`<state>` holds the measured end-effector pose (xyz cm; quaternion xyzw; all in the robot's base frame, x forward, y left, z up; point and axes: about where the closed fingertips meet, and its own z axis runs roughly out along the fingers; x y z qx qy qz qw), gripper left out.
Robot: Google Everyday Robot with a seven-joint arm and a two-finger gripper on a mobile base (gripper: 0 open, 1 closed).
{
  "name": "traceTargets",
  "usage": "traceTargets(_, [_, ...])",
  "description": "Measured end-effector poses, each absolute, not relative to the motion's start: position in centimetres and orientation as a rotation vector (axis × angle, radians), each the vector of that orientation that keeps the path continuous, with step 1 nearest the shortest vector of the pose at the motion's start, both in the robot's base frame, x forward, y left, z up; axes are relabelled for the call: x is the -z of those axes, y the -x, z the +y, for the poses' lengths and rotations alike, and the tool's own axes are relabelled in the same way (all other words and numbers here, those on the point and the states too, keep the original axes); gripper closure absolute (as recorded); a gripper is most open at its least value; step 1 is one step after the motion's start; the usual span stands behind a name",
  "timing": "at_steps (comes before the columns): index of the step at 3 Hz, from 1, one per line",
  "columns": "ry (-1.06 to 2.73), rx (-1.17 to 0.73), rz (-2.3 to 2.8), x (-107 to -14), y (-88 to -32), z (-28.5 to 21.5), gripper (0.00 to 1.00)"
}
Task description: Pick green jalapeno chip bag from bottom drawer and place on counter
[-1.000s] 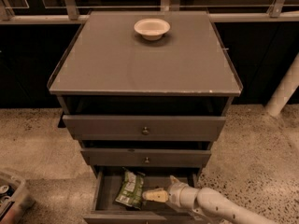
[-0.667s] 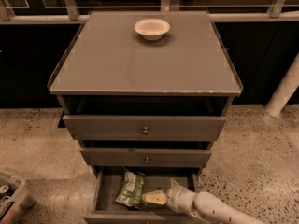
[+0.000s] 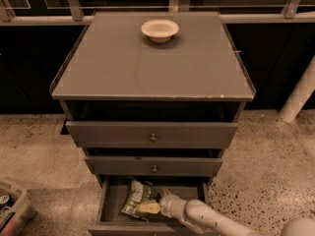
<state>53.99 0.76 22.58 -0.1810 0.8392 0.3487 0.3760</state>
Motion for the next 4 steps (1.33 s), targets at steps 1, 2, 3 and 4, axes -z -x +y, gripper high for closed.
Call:
traceTargets(1, [0.463,-0.892,2.147,-22.6,-54.0,0.8,0.00])
traceTargets(2, [0.493,-0.872,2.139,-21.0,-54.9,1.9,0.00])
traceTargets(3, [0.525,-0.851,2.120,-19.8,-55.9,2.9,0.00])
traceTargets(4, [0.547,-0.813,2.114,-18.2,-57.0,3.6,0.00])
